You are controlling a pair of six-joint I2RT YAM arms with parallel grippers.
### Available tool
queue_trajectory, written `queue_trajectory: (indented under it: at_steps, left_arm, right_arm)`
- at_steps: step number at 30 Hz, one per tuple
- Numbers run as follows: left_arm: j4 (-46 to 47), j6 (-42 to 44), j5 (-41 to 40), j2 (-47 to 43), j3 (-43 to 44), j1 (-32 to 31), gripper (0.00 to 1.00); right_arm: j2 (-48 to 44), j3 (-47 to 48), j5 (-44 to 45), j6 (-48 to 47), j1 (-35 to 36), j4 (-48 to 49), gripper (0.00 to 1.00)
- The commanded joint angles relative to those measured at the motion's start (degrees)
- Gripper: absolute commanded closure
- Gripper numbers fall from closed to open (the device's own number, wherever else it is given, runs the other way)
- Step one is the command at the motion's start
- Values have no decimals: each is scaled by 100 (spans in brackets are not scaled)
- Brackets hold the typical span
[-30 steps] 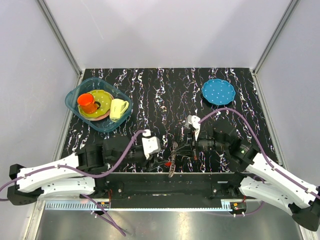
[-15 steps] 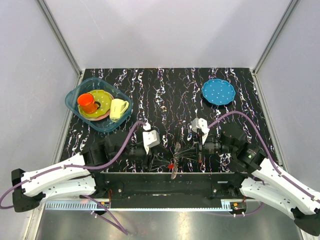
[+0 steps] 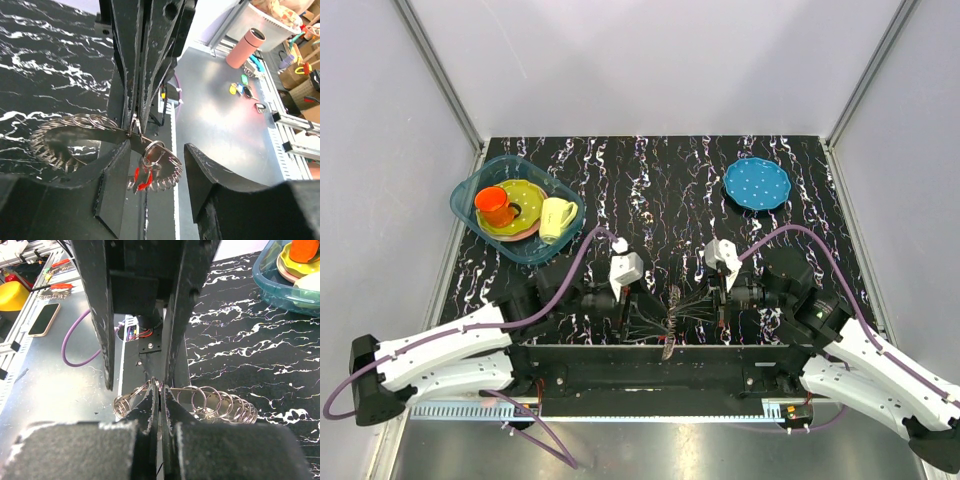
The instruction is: Remove the keys from the keyring
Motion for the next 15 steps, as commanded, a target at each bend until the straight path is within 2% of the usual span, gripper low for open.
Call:
queue_trajectory:
  at_steps: [1, 15]
  left_arm:
    - [368, -221, 446, 283, 181, 27, 51]
    - [324, -212, 419, 196, 146, 36, 56]
  right_arm:
    - [-77, 62, -153, -52, 33, 447, 100]
    - [-51, 45, -56, -78, 33, 377, 100]
